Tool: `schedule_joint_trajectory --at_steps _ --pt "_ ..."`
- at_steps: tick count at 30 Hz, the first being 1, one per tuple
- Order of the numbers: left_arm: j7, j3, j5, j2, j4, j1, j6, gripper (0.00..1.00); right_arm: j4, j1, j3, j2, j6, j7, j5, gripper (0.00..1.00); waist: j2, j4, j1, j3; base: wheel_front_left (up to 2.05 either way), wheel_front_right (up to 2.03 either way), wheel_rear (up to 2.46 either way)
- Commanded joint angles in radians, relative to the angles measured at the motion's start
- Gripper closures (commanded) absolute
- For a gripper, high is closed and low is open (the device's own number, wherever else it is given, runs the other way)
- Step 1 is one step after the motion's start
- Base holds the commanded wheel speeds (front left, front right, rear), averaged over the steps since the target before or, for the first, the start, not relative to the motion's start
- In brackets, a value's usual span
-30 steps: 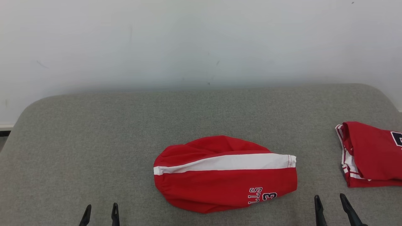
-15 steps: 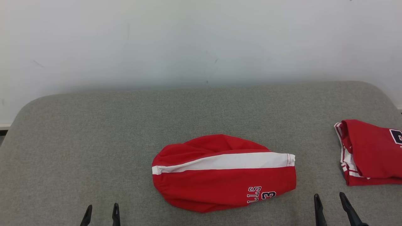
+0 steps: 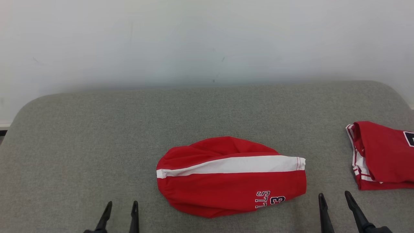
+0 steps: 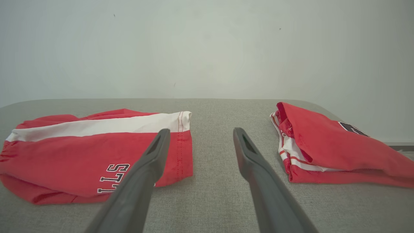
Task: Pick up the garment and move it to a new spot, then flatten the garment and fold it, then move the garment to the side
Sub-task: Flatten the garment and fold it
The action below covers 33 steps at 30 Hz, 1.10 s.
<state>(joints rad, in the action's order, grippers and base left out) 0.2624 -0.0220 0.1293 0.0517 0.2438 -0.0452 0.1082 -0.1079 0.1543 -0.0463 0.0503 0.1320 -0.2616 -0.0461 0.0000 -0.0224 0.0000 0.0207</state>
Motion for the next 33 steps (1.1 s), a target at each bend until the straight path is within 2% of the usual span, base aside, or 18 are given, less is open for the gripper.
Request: schedule_joint_trajectory --at_steps 1,6,12,20,26,27,28,29,30,31,33 --pt "0.003 -0.011 0.015 -0.001 0.031 0.025 0.007 0.00 -0.002 -0.015 0.003 0.000 -0.003 -0.004 0.010 0.00 0.0000 0.001 0.0000 -0.005 0.00 0.00 0.00" --pt "-0.029 -0.077 0.084 0.014 0.226 0.173 0.023 0.00 -0.005 -0.051 0.018 0.000 -0.003 -0.004 0.033 0.00 0.0000 -0.008 0.0000 -0.025 0.00 0.00 0.00" --pt "-0.077 -0.173 0.203 0.050 0.368 0.345 0.022 0.00 -0.001 -0.098 0.059 0.000 -0.003 -0.004 0.037 0.00 0.0000 -0.042 0.0000 -0.082 0.00 0.00 0.00" --pt "-0.130 -0.319 0.391 0.128 0.439 0.450 0.021 0.00 0.001 -0.134 0.093 0.000 -0.003 -0.004 0.030 0.00 0.0000 -0.082 0.0000 -0.131 0.00 0.00 0.00" --pt "-0.122 -0.406 0.490 0.181 0.443 0.484 0.021 0.00 0.004 -0.139 0.096 0.000 -0.003 -0.004 0.027 0.00 0.0000 -0.087 0.0000 -0.146 0.00 0.00 0.00" --pt "-0.119 -0.417 0.505 0.190 0.444 0.490 0.021 0.15 0.004 -0.141 0.096 0.000 -0.003 -0.004 0.027 0.00 0.0000 -0.087 0.0000 -0.148 0.00 0.00 0.00" --pt "-0.117 -0.429 0.519 0.196 0.444 0.494 0.021 0.49 0.003 -0.142 0.097 0.000 -0.003 -0.004 0.027 0.00 0.0000 -0.086 0.0000 -0.149 0.00 0.00 0.00" --pt "-0.112 -0.442 0.529 0.202 0.445 0.498 0.021 0.55 0.002 -0.145 0.098 0.000 -0.003 -0.004 0.027 0.00 0.0000 -0.086 0.0000 -0.151 0.00 0.00 0.00" --pt "-0.110 -0.454 0.536 0.207 0.445 0.502 0.021 0.75 0.002 -0.148 0.100 0.000 -0.003 -0.004 0.027 0.00 0.0000 -0.084 0.0000 -0.152 0.00 0.00 0.00" --pt "-0.104 -0.466 0.547 0.210 0.444 0.506 0.021 1.00 0.001 -0.152 0.103 0.000 -0.003 -0.004 0.029 0.00 0.0000 -0.083 0.0000 -0.154 0.00 0.00 0.00" --pt "-0.095 -0.490 0.566 0.220 0.445 0.514 0.021 1.00 -0.003 -0.161 0.113 0.000 -0.003 -0.004 0.040 0.00 0.0000 -0.081 0.0000 -0.158 0.00 0.00 0.00"
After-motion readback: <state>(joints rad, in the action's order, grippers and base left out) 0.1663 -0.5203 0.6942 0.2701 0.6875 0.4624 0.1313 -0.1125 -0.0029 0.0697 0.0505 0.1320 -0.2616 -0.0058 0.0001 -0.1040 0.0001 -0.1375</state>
